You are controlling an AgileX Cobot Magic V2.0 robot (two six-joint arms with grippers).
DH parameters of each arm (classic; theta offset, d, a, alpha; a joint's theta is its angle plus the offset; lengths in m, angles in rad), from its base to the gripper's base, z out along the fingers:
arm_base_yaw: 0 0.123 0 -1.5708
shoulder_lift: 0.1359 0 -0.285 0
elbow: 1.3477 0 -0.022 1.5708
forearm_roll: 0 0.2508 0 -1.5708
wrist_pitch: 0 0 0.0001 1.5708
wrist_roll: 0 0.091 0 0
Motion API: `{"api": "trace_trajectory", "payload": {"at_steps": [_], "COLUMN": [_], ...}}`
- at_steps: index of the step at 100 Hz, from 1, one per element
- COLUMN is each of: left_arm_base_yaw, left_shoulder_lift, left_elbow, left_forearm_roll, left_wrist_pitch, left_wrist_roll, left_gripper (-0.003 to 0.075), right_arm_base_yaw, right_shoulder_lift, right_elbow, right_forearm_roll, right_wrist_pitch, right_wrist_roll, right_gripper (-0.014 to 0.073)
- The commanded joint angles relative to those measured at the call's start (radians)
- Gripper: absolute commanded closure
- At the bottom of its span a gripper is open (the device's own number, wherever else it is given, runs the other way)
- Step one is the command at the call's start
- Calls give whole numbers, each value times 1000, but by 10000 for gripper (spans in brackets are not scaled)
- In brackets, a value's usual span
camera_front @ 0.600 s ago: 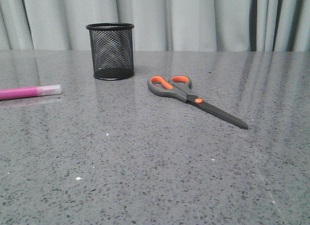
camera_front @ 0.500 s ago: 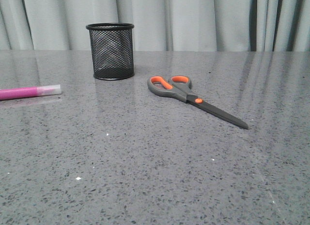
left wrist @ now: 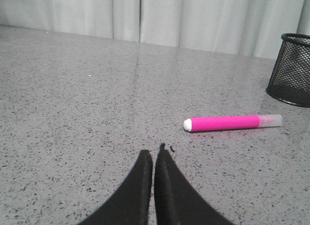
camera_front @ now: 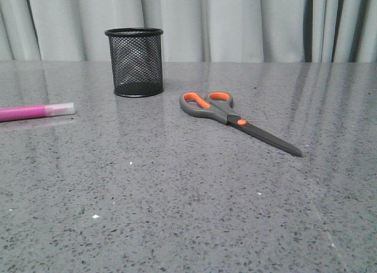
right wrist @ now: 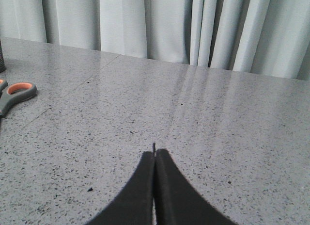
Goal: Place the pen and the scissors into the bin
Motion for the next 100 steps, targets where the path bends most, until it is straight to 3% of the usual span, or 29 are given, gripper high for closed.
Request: {"api": "trace_trajectory", "payload": {"at_steps": [1,58,86,100], "left_arm_base_yaw": [-8,-8,-8,-8], "left_shoulder_lift": [-27,-27,-27,-27], "left_elbow": [24,24,24,24], "left_forearm_roll": [-11,-18,-169,-203], "left_wrist_pitch": [-75,-75,-132,-133], "left_wrist_roll": [-8,-8,-8,-8], "left_gripper": [741,741,742,742], "right_arm_base_yaw": [-6,-6,-6,-6], "right_shoulder_lift": [-17,-17,-17,-17], "right_elbow": [18,18,18,18], "right_forearm_roll": [-9,-9,53,193], "right_wrist_pitch": [-74,-78,-126,-145], "right_wrist_roll": [-2,-2,-2,-2], "right_gripper": [662,662,662,662]}}
